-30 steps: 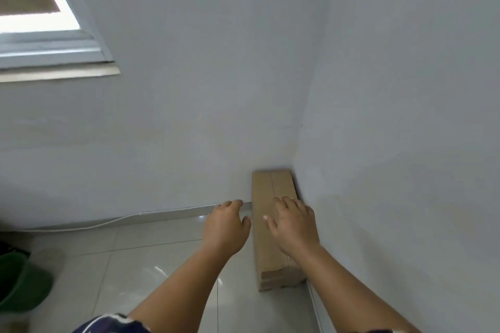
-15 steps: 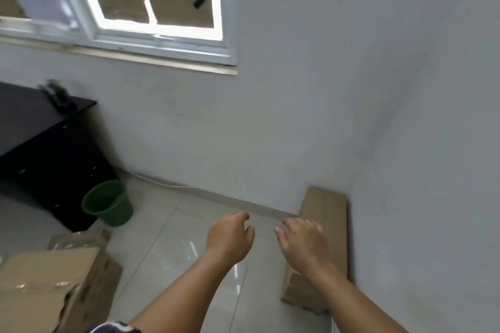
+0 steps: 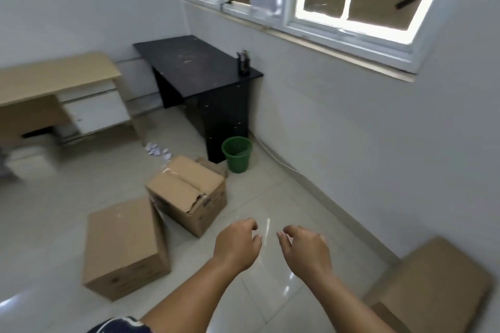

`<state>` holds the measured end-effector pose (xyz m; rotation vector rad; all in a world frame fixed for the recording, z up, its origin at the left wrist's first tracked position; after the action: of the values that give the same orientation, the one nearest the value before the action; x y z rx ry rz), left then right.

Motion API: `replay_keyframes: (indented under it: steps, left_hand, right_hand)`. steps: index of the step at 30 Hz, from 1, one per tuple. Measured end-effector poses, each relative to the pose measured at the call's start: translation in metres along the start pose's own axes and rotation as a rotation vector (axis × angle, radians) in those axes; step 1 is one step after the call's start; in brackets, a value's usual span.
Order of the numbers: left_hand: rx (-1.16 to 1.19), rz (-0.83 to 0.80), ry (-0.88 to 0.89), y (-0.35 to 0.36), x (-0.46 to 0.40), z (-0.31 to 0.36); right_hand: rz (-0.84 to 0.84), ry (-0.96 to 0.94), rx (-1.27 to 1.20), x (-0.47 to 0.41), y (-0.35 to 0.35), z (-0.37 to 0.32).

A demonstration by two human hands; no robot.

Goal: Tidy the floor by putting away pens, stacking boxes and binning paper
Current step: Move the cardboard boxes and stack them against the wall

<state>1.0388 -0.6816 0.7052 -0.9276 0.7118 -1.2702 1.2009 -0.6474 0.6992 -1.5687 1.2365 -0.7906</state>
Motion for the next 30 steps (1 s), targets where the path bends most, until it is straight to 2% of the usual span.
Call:
replay_keyframes:
  steps: [8,18,22,30]
  left_hand:
    - [0.019,0.07,-0.224,-0.065,0.045,-0.153]
    - [0.056,0.153,-0.433,-0.158,0.093,-0.363]
    - [0.09,0.165,-0.526,-0.178,0.1,-0.427]
    - [0.315,0.22,-0.733,-0.188,0.059,-0.526]
  right_hand:
    - [-0.128,-0.2,0.005,-0.009,0.066,-0.162]
    - [-0.241,-0.319,-0.052,-0.007,0.158,-0.376]
    - [-0.286,-0.317,-0.065,-0.019,0.186,-0.428]
    - [-0.368,-0.231,-0.154,-0.085,0.24,-0.476]
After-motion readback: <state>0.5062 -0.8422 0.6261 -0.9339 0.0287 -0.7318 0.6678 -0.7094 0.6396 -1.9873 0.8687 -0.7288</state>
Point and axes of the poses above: each hand's wrist, its own x-axis away from the middle knuckle, its own y-axis out of the palm, z = x × y, the point moved 7 cm from there along -x, towards the middle knuckle, and after that the axes turned 1 degree about -y, right-handed, at the moved point
